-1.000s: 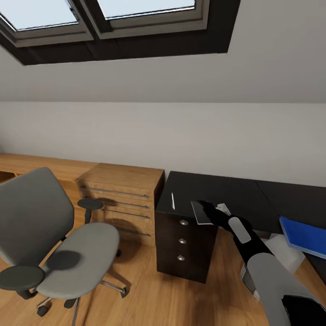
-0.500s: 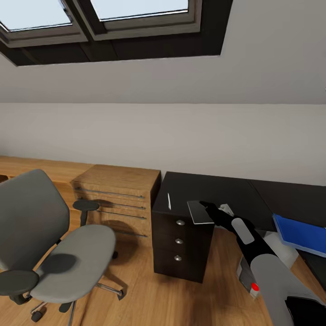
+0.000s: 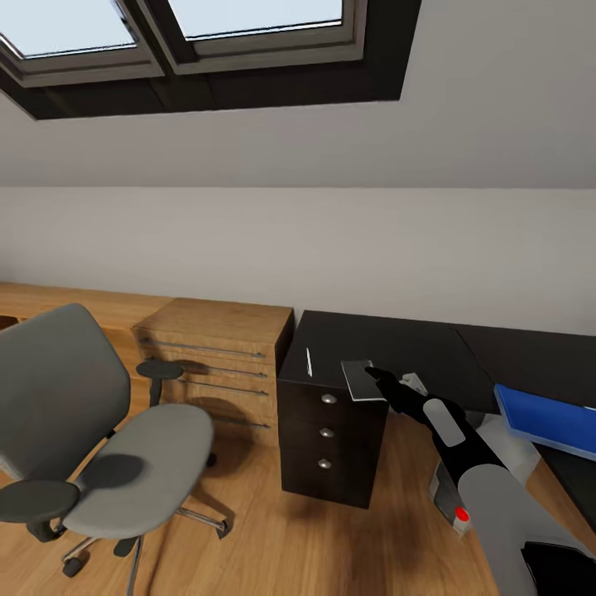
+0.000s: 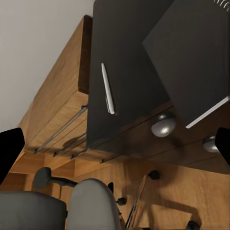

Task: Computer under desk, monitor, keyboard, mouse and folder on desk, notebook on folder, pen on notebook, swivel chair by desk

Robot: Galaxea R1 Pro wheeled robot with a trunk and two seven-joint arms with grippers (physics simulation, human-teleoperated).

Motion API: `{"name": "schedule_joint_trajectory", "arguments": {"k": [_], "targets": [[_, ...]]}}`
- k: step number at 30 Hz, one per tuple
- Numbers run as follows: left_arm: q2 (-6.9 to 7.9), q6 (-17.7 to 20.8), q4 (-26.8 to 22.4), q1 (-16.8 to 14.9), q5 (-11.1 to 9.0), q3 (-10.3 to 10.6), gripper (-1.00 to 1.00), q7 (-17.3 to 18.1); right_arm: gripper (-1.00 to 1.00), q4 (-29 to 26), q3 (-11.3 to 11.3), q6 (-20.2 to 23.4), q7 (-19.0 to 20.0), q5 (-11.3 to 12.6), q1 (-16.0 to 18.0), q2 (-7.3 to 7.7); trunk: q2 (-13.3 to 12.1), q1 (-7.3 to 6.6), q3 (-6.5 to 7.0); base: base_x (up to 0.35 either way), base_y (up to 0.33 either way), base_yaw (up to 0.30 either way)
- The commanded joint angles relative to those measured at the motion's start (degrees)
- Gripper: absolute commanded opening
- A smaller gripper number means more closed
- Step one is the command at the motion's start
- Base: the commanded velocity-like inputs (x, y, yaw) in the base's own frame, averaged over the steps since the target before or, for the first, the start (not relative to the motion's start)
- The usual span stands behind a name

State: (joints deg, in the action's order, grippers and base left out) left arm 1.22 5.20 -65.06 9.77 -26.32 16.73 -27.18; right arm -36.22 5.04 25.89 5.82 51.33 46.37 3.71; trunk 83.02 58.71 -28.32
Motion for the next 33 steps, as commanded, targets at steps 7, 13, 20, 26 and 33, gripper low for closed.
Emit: {"name": "schedule_joint_trajectory", "arguments": {"k": [7,13,20,26,33], "targets": [[0.09,-1.34,-0.1,-0.01,-0.3,0.2,1.0,-0.52,1.0,0.07,0.24,0.37,0.15,0.01,-0.02,-0.02,2.86,1.55,-1.31,-0.001,0.0,0.0],[0.09,-2.83,-0.08,-0.01,-0.26,0.29,1.0,-0.52,1.0,0.78,0.24,0.34,0.24,0.05,-0.04,-0.04,5.26,2.87,-2.39,0.0,0.0,0.0],[0.09,-3.32,-0.07,-0.01,-0.23,0.32,1.0,-0.51,1.0,1.56,0.24,0.31,0.32,0.08,-0.1,-0.14,8.07,4.4,-3.64,0.0,0.0,0.0],[0.09,-3.41,-0.07,-0.01,-0.23,0.32,1.0,-0.51,1.0,1.71,0.28,0.31,0.33,0.08,-0.19,-0.1,10.48,5.72,-4.72,0.0,0.0,0.0],[0.09,-3.44,-0.07,-0.01,-0.23,0.34,1.0,-0.51,1.0,1.76,0.4,0.3,0.32,0.08,-0.22,0.01,13.28,7.26,-5.98,0.0,0.0,0.0]]}}
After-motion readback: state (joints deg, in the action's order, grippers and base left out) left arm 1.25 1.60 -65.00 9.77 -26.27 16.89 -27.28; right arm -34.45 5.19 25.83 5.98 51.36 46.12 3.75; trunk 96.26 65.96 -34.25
